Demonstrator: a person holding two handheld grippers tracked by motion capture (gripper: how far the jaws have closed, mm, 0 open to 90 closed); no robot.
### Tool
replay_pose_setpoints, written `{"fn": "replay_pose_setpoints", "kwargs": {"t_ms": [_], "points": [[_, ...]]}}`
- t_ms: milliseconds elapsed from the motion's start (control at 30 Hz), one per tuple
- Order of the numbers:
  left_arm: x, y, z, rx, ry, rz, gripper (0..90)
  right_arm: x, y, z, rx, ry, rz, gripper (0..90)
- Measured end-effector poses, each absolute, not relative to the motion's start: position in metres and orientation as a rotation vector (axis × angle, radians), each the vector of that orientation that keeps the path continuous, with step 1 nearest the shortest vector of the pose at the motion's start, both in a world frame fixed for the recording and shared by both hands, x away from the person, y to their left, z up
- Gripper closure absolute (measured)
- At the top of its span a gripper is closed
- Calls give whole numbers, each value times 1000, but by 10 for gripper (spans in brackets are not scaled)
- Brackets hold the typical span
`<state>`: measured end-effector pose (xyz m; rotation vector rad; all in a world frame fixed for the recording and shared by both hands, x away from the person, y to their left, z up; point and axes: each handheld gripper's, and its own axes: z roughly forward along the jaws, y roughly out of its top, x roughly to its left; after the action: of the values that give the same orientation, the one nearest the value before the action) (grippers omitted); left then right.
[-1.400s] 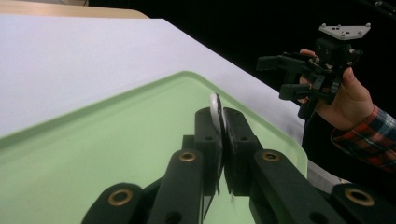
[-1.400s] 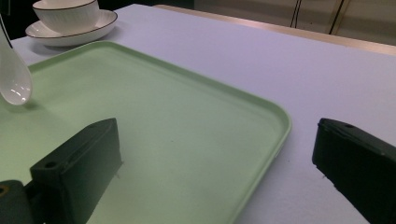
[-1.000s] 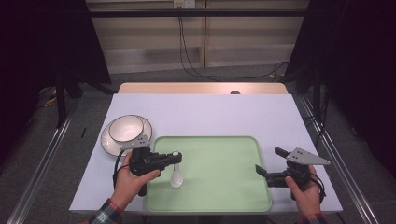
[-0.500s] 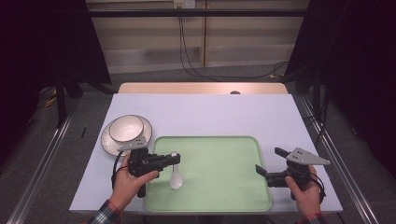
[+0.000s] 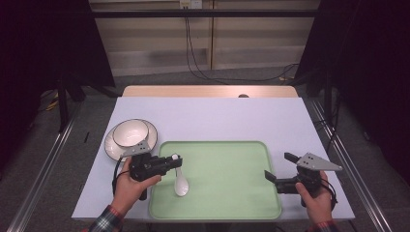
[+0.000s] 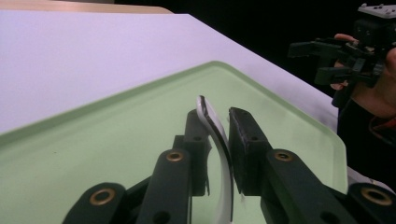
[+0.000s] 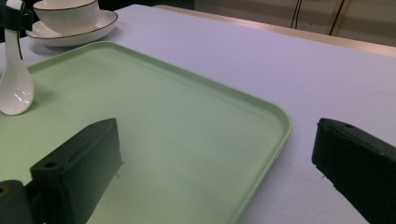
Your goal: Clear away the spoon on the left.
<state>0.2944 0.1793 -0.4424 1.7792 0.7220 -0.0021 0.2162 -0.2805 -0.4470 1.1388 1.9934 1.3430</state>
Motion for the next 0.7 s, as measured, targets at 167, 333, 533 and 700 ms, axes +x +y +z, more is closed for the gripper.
{"fn": "replay_pose_setpoints", "kwargs": {"t_ms": [167,333,533,700], "points": [[297,180,-445,1786,726,12,744,217,-280,-447,1130,2000,1344,8],[300,181,-449,1807,724,34,719,217,-280,-447,1133,2006,1342,8],[303,181,-452,1820,724,51,698,217,-280,-447,1130,2003,1341,8],[304,182,-454,1822,739,60,688,217,-280,-447,1129,2007,1344,8]]}}
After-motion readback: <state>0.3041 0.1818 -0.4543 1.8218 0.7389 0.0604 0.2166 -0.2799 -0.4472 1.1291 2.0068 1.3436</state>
